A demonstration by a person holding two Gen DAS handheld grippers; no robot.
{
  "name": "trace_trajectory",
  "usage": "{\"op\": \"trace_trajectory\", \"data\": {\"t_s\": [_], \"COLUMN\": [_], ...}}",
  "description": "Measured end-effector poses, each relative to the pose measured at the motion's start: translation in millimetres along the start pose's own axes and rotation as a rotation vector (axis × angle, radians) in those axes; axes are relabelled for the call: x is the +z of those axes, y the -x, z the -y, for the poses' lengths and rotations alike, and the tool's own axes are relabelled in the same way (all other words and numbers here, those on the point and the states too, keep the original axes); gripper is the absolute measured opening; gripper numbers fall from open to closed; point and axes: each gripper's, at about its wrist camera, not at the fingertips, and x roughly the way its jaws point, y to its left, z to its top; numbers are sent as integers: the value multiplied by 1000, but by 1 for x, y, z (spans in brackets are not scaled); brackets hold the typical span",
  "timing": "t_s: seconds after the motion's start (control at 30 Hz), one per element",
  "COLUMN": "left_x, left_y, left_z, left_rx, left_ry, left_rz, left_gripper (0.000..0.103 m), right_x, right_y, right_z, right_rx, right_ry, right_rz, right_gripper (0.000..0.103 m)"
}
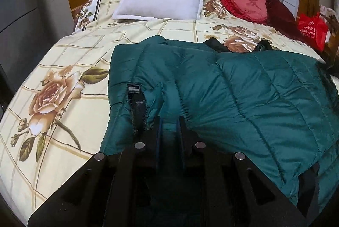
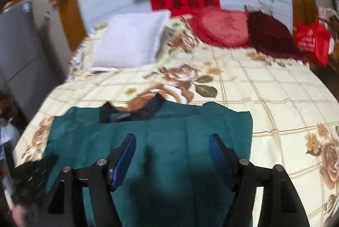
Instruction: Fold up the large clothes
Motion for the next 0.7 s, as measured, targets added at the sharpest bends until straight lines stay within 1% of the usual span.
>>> {"op": "trace_trajectory", "data": {"t_s": [0.03, 0.07, 0.13, 0.17, 0.23, 0.27, 0.3, 0.33, 0.4, 0.43, 0.47, 0.5, 0.53, 0.6, 0.63, 0.7], "left_x": [0, 0, 0, 0, 0, 0, 0, 0, 0, 0, 0, 0, 0, 0, 0, 1], "left_y": [0, 0, 0, 1, 1, 1, 1, 1, 0, 0, 0, 0, 0, 1, 0, 0], "left_z": [0, 0, 0, 0, -2, -2, -2, -2, -2, -2, -2, -2, -2, -2, -2, -1], "left_rx": [-2, -6, -6, -6, -9, -8, -7, -6, -7, -7, -6, -7, -7, -5, -4, 3], "left_ry": [2, 3, 4, 6, 10, 11, 11, 10, 11, 11, 10, 11, 11, 10, 9, 1], "left_rz": [0, 2, 1, 0, -1, -2, -3, -3, -3, -3, -3, -3, -3, 0, -1, -3], "left_gripper": [14, 14, 14, 14, 14, 14, 14, 14, 14, 14, 14, 14, 14, 14, 14, 14], "right_x": [-2, -7, -12, -12, -9, -4, 1, 6, 8, 4, -3, -13, -23, -43, -53, -54], "right_y": [-21, -35, -41, -42, -40, -36, -24, -8, 16, 28, 33, 32, 25, 3, 1, 22], "right_z": [5, 9, 15, 15, 12, 9, 2, -8, -29, -43, -58, -74, -84, -95, -96, -87], "right_rx": [-1, 27, 21, 19, -9, -38, -72, -66, 5, 66, 111, 149, 153, 110, 90, 122], "right_ry": [-25, -35, -46, -49, -21, -18, -12, 5, 34, 57, 83, 111, 128, 156, 154, 82], "right_rz": [-70, -114, -90, -93, -123, -134, -112, -59, 32, 57, 59, 32, -6, -95, -88, -30], "right_gripper": [71, 72, 72, 72, 72, 72, 71, 71, 71, 71, 71, 71, 73, 78, 78, 77]}}
